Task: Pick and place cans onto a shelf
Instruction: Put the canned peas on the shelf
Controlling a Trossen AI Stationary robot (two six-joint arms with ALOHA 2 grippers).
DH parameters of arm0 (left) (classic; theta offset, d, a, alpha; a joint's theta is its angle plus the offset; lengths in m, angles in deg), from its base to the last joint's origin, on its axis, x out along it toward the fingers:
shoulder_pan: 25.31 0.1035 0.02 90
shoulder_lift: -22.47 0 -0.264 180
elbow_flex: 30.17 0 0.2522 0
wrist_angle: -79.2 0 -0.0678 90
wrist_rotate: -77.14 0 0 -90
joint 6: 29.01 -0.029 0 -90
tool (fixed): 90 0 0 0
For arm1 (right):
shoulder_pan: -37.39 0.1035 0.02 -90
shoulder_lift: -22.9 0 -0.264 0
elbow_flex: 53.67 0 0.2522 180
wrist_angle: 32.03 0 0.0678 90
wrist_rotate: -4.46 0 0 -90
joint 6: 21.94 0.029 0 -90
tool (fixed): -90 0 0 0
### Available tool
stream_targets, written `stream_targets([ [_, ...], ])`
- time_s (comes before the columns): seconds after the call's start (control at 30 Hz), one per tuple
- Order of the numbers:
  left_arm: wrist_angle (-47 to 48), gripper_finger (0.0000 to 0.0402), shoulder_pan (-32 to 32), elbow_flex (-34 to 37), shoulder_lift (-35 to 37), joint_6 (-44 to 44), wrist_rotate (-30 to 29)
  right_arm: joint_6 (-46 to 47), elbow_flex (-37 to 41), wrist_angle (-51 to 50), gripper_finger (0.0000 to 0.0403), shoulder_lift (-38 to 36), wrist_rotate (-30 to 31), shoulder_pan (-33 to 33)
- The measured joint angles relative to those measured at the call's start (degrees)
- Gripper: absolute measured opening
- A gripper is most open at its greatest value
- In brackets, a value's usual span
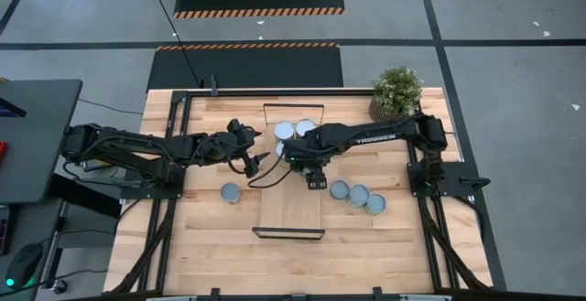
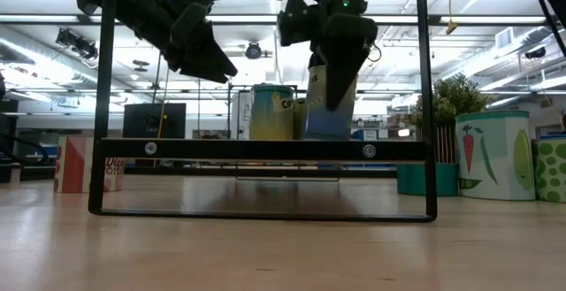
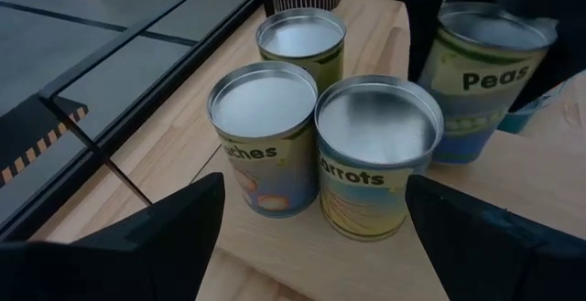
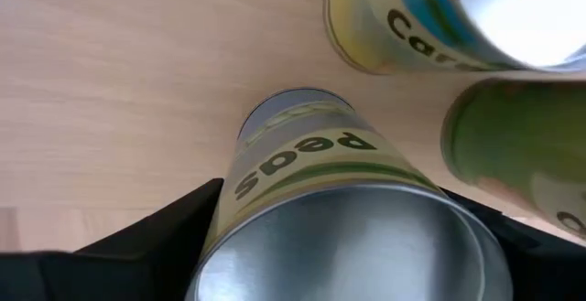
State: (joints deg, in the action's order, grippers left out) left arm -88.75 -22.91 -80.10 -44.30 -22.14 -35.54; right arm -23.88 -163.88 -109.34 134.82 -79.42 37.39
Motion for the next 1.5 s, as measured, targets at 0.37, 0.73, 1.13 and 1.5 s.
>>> stream_targets([
  [0.37,0.26,0.0345,0.0,0.0,0.0,-0.07,0.0,-1.29,0.04,2.3,0.0372,0.76,0.25,-0.12],
  [0.73,0.37,0.0345,0.0,0.0,0.0,0.22,0.0,2.92,0.07,0.98,0.0372,0.26,4.71,1.08],
  [1.13,0.4,0.0345,0.0,0.0,0.0,0.0,0.0,4.93,0.09,-0.28,0.0372,0.26,9.67,1.05],
  [1.5,0.42,0.0345,0.0,0.0,0.0,0.11,0.0,4.47,0.09,-1.48,0.0374,0.24,10.53,1.96],
])
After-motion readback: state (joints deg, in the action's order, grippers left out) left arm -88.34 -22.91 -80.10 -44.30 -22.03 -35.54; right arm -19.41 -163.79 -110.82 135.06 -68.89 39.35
